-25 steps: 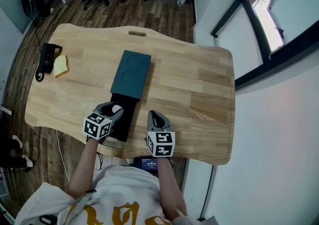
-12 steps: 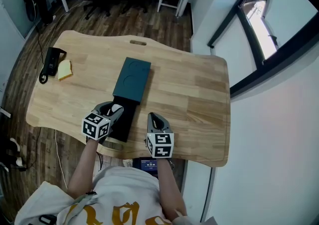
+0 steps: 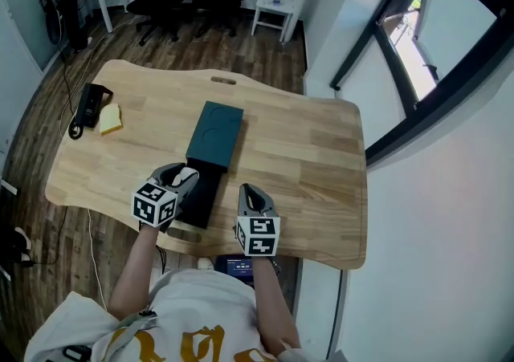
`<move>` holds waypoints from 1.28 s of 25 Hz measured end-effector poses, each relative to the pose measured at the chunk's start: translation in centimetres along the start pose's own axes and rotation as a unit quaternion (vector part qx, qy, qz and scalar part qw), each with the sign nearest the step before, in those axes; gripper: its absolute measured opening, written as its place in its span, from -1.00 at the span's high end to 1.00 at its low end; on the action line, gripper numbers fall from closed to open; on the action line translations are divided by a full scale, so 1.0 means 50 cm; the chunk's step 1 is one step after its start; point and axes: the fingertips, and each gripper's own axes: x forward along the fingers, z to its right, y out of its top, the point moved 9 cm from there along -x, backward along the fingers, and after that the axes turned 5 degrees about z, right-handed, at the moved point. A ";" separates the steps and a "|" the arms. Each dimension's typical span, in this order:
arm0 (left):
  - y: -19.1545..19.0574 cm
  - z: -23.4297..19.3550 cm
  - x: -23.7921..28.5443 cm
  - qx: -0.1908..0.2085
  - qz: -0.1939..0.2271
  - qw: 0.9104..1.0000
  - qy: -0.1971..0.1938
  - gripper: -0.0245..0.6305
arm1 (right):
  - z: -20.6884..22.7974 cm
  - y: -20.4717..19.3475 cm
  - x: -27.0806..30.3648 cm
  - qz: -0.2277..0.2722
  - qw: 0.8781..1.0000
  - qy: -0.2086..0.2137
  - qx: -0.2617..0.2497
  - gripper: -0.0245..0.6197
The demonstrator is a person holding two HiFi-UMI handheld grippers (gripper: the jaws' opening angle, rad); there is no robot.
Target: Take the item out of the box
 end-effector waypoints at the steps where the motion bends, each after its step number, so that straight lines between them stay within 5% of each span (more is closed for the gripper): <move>1: 0.002 -0.001 -0.005 0.001 0.002 1.000 0.001 0.37 | -0.003 0.001 -0.003 0.001 1.000 -0.001 -0.002 0.91; 32: 0.051 0.012 -0.093 0.020 0.077 0.996 0.034 0.37 | -0.036 0.037 -0.030 0.032 0.999 -0.005 -0.036 0.91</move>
